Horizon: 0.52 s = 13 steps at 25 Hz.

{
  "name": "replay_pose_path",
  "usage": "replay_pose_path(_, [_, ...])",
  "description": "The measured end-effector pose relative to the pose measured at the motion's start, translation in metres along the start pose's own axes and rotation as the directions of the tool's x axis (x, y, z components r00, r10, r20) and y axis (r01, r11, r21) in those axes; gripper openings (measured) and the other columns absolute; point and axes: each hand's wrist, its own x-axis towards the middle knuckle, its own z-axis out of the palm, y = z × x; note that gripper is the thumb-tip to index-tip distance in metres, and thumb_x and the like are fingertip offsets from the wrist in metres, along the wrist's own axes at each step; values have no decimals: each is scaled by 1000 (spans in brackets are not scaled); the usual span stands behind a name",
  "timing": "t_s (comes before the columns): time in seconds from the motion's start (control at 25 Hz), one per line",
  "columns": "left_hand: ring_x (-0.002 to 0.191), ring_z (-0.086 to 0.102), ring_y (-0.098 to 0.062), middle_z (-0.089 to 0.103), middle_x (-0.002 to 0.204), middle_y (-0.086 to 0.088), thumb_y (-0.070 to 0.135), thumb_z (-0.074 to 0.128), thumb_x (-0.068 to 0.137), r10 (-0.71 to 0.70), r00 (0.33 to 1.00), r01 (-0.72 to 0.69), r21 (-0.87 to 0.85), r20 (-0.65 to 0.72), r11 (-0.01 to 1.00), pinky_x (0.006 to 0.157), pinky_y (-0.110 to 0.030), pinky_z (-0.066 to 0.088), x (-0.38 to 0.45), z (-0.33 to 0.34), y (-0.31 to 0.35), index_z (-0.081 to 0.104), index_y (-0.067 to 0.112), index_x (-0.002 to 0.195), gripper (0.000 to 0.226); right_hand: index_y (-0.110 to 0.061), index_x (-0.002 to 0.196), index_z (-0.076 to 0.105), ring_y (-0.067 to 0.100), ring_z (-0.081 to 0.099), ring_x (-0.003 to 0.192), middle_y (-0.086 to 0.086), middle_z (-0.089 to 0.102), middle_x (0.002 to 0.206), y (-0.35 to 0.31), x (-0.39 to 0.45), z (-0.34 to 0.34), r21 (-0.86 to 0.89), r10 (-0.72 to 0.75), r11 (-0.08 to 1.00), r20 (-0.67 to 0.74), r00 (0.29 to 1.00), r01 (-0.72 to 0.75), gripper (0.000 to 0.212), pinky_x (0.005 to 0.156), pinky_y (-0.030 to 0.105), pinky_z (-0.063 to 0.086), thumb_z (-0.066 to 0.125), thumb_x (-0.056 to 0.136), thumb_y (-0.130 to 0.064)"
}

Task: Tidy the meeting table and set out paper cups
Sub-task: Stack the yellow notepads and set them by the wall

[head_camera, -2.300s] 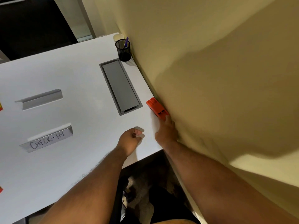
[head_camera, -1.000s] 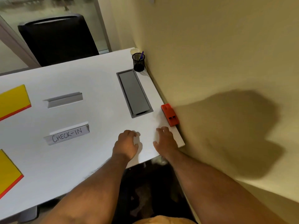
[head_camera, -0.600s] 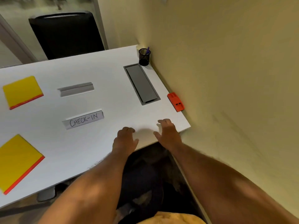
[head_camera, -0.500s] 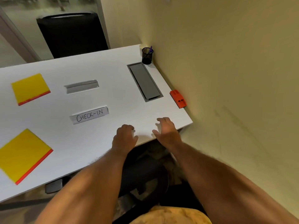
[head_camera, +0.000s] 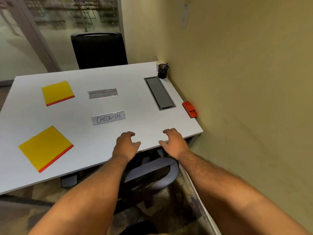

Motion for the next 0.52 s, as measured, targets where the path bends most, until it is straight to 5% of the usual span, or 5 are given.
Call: replay_pose_path(0.52, [134,48,-28,55,144,-6,34,73,89,-108,985,126,127,-136,984,107,-47,48,-95,-119,-118,55,18,141,57,-22,143,53,24,57,126,0,52,143,-158,-60,75,-31,-187,982,12,982,188,53,101,45,53,65,96,-44])
